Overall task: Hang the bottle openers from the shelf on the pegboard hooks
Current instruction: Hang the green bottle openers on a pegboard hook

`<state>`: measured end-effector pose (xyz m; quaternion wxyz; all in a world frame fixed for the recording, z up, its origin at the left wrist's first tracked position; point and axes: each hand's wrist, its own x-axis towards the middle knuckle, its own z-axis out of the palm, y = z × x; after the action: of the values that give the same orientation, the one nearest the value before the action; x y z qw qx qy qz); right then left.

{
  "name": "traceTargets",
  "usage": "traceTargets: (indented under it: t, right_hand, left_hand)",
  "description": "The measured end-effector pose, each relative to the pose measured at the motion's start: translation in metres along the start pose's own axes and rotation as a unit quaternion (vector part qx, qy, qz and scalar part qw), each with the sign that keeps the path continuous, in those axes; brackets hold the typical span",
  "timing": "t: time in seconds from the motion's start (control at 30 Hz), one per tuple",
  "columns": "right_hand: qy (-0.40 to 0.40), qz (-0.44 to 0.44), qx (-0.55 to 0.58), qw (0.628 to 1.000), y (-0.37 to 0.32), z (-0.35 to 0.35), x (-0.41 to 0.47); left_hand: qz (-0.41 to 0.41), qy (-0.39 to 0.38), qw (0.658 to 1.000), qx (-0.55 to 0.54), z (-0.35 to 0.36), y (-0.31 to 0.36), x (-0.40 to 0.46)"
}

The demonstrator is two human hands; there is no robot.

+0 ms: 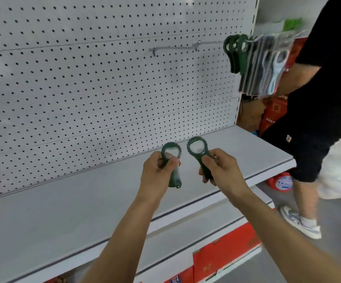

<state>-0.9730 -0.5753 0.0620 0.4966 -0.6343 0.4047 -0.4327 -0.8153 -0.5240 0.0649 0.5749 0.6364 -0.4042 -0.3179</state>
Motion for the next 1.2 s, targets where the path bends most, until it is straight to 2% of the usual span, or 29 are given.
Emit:
traceTargets:
  t: [0.27,0.6,0.97,1.2]
  right_hand:
    - [0.025,-0.045,0.031,0.998,-0.015,-0.065,0.078]
    - [0.054,-0.2,0.085,0.975,-0.054,-0.128,0.156]
    - [0.013,-0.254,0.132,0.958,-0.088,-0.171,0.195]
    - [-0.018,-0.229,0.11,0.967,-0.082,-0.18,0.222]
  left_hand:
    - [0.032,0.007,0.999,-0.01,0.069,0.033,0.065]
    - [0.078,0.024,0.996,-0.029,0.127,0.076,0.122]
    - [0.117,0.095,0.988,-0.032,0.161,0.116,0.123]
    - [0.105,0.144,0.984,-0.027,0.176,0.122,0.113]
